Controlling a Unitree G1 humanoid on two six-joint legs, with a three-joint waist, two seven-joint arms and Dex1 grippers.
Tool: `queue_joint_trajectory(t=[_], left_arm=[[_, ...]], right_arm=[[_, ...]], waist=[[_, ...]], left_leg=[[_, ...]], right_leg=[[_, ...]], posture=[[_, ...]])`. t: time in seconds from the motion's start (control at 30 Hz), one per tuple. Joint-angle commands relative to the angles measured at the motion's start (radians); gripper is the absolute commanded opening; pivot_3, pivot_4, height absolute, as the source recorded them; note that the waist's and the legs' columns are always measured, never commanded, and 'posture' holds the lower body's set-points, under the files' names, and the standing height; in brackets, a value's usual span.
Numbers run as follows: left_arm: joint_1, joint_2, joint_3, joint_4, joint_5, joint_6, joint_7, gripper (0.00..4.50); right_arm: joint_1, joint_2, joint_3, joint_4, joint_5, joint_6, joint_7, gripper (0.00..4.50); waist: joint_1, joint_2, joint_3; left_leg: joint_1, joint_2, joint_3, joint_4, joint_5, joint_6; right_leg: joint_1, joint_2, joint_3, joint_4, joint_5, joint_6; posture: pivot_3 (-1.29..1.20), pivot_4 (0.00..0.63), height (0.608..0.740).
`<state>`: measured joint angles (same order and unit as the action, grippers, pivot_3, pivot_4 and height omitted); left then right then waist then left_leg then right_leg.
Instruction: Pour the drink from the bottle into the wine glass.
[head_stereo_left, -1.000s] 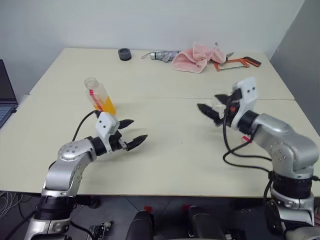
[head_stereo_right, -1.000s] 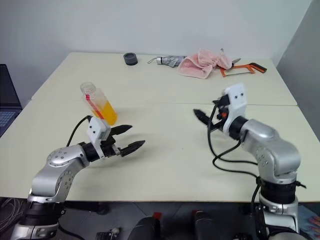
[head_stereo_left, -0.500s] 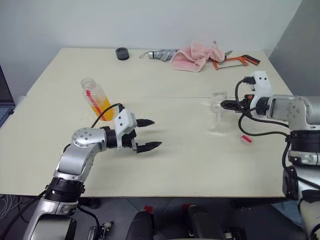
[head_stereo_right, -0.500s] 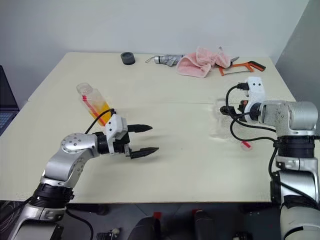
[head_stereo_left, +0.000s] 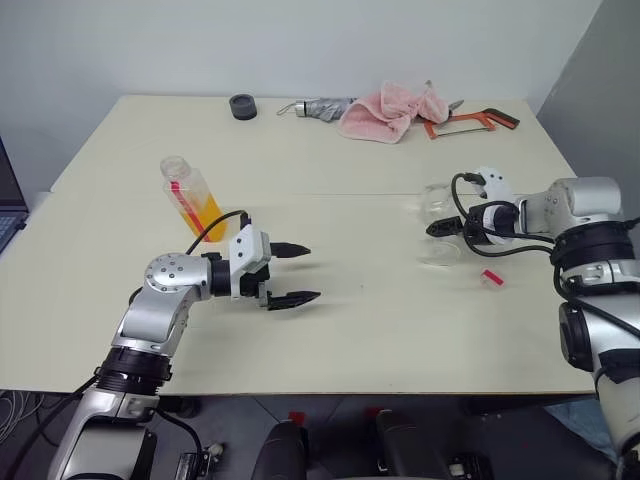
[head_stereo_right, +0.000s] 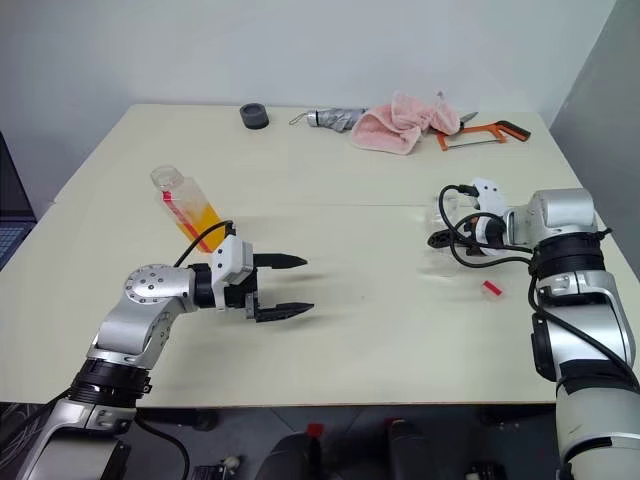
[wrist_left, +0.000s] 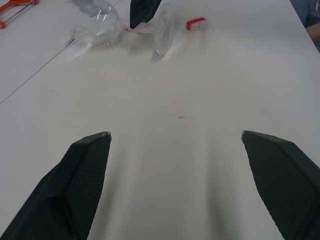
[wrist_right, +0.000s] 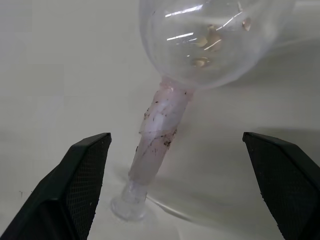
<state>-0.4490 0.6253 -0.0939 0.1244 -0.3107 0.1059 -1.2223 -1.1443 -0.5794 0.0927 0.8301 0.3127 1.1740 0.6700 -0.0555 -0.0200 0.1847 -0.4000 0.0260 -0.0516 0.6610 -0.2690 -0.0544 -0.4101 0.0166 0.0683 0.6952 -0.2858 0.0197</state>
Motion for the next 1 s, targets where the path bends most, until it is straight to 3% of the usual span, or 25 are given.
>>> queue_joint_trajectory(t=[0.03,0.17,0.27,0.57,0.63,0.8,1.0], left_arm=[[-0.011,-0.005,0.003,-0.018,0.005,-0.027,0.001,4.48],[-0.007,-0.010,0.001,-0.019,0.013,-0.037,0.006,4.48],[-0.002,-0.014,-0.004,-0.018,0.022,-0.048,0.008,4.50],[0.009,-0.021,-0.021,-0.031,0.046,-0.066,0.019,4.50],[0.009,-0.019,-0.020,-0.035,0.047,-0.060,0.019,4.50],[0.000,-0.014,-0.019,-0.038,0.048,-0.046,0.021,4.50],[-0.008,-0.015,-0.014,-0.044,0.051,-0.022,0.040,4.50]], right_arm=[[-0.070,-0.001,0.029,0.095,-0.058,-0.086,0.071,4.50],[-0.119,0.014,0.080,0.200,-0.127,-0.152,0.157,4.50],[-0.144,0.029,0.112,0.246,-0.168,-0.176,0.225,3.95],[-0.182,0.072,0.150,0.319,-0.267,-0.228,0.328,0.68],[-0.181,0.072,0.149,0.320,-0.281,-0.242,0.334,0.15],[-0.168,0.061,0.153,0.279,-0.320,-0.340,0.328,0.13],[-0.060,0.027,0.221,0.058,-0.465,-0.775,0.208,0.13]], waist=[[-0.001,0.000,0.000],[-0.001,0.001,0.000],[-0.001,0.001,0.000],[-0.001,0.002,0.001],[-0.001,0.002,0.001],[-0.001,0.002,0.001],[-0.002,0.003,0.002]], left_leg=[[0.000,0.000,0.000,0.000,0.000,0.000],[0.000,0.000,0.000,0.000,0.000,0.000],[0.000,0.000,0.000,0.000,0.000,0.000],[0.000,0.000,0.000,0.000,0.000,0.000],[0.000,0.000,0.000,0.001,0.000,0.000],[0.000,0.000,0.000,0.001,0.000,0.000],[0.000,0.000,0.000,0.001,0.000,0.000]], right_leg=[[0.000,0.000,0.000,0.000,0.000,0.000],[0.000,0.000,0.000,0.001,0.000,0.000],[0.000,0.000,0.000,0.001,0.000,0.000],[-0.001,-0.001,0.000,0.001,0.000,0.000],[-0.001,-0.001,0.000,0.002,0.000,0.000],[-0.001,-0.001,0.000,0.002,0.000,0.000],[-0.001,-0.001,0.000,0.002,0.000,0.000]], posture=[[0.00,0.150,0.740],[0.00,0.150,0.740],[0.00,0.150,0.740],[0.00,0.150,0.740],[0.00,0.150,0.740],[0.00,0.150,0.740],[0.00,0.150,0.740]])
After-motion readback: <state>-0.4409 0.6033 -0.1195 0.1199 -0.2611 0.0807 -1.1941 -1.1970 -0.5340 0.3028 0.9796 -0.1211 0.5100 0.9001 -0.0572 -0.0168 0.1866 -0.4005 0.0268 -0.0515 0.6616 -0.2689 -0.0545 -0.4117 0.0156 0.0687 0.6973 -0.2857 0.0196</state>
